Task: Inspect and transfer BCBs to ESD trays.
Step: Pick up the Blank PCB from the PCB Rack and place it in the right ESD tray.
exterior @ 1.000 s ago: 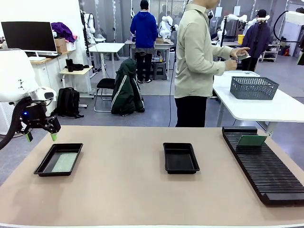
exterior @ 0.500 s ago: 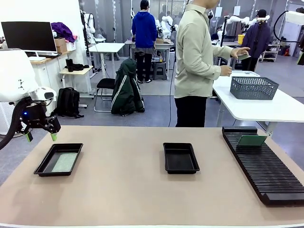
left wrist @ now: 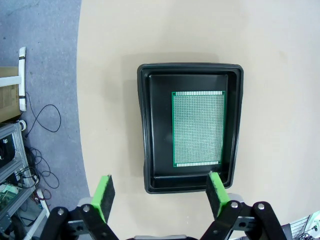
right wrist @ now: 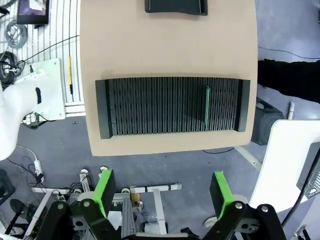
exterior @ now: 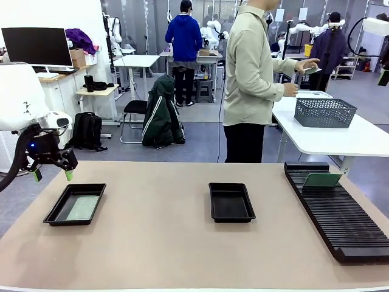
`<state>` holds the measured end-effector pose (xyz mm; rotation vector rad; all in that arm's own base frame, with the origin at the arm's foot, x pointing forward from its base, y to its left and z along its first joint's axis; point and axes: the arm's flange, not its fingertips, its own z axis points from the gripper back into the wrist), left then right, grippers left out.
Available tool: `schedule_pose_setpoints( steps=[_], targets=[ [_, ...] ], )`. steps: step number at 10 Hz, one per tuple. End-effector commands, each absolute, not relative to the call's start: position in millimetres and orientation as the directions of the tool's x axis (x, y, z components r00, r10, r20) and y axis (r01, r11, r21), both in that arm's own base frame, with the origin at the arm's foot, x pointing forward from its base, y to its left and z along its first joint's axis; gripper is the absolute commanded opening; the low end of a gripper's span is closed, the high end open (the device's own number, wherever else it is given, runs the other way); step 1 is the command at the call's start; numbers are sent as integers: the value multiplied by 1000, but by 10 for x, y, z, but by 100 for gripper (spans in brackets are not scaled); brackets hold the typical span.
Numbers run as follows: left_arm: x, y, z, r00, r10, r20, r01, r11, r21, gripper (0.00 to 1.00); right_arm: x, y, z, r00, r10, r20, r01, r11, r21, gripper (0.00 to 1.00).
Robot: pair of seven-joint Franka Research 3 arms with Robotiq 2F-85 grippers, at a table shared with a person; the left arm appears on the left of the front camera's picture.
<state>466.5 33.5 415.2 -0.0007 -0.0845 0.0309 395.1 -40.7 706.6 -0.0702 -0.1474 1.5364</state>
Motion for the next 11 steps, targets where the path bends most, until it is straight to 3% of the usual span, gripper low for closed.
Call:
schedule_pose_setpoints(
  steps=[1, 11],
  targets=[
    [4659, 335, 4131, 995, 30, 93, -29, 1000, -9, 97, 3975, -414, 6768, 10, 998, 58, -985, 20, -169, 100],
    [4659, 335, 4131, 995, 30, 93, -29, 1000, -9, 97, 4293, -526, 5422, -64, 997, 39, -968, -53, -246, 100]
  ],
)
